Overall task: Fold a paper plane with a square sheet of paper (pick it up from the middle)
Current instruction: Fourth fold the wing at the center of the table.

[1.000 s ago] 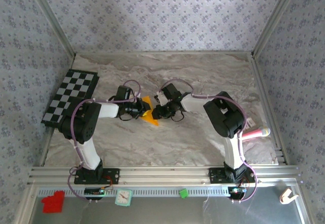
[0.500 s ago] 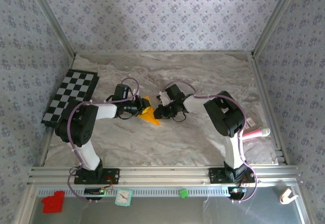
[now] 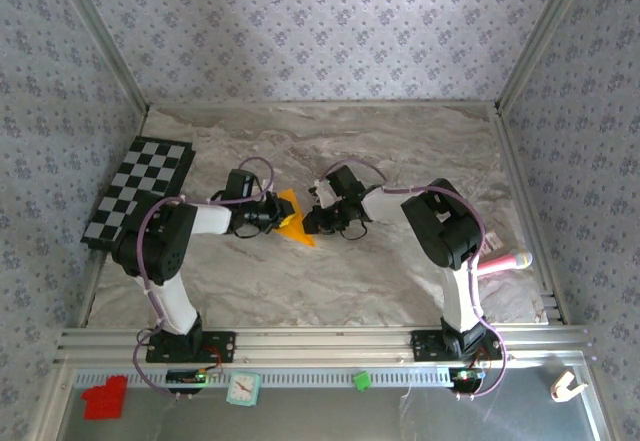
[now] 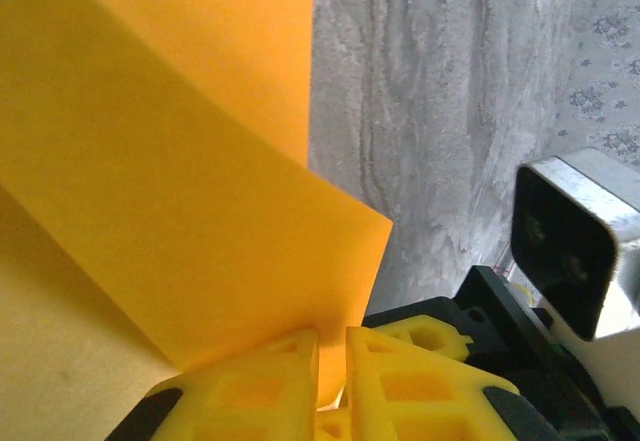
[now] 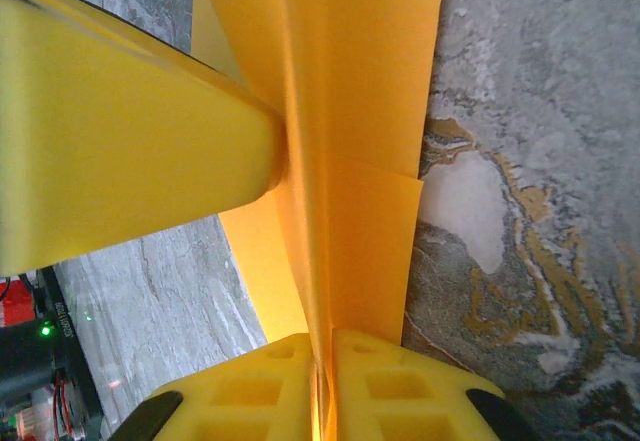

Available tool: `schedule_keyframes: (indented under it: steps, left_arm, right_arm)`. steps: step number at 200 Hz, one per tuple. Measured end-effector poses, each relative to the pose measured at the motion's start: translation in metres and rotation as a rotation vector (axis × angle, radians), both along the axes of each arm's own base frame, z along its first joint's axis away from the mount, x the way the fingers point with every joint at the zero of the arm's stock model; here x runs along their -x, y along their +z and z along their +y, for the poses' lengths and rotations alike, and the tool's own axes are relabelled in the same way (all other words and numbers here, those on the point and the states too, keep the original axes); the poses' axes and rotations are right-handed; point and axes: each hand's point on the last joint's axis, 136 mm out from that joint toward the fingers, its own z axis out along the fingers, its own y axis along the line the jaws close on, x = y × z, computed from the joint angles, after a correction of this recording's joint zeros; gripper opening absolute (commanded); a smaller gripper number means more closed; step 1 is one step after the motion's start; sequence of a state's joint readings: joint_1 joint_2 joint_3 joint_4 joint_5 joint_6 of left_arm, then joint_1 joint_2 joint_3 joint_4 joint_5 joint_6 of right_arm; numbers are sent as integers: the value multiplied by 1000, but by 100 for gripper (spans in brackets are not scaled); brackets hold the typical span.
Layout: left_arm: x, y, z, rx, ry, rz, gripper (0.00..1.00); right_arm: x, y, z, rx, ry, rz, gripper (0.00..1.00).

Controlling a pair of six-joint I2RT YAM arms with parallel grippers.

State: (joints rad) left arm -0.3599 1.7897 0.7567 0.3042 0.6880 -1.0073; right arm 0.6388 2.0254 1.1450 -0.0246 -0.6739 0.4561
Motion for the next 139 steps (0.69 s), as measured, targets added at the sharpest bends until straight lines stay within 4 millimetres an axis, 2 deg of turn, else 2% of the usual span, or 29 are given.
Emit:
schedule_keyframes:
  steps: [139]
  left_arm:
    - [-1, -11, -1, -6, -1, 19, 15]
  right_arm:
    - [0, 0, 0, 1, 0, 1, 14]
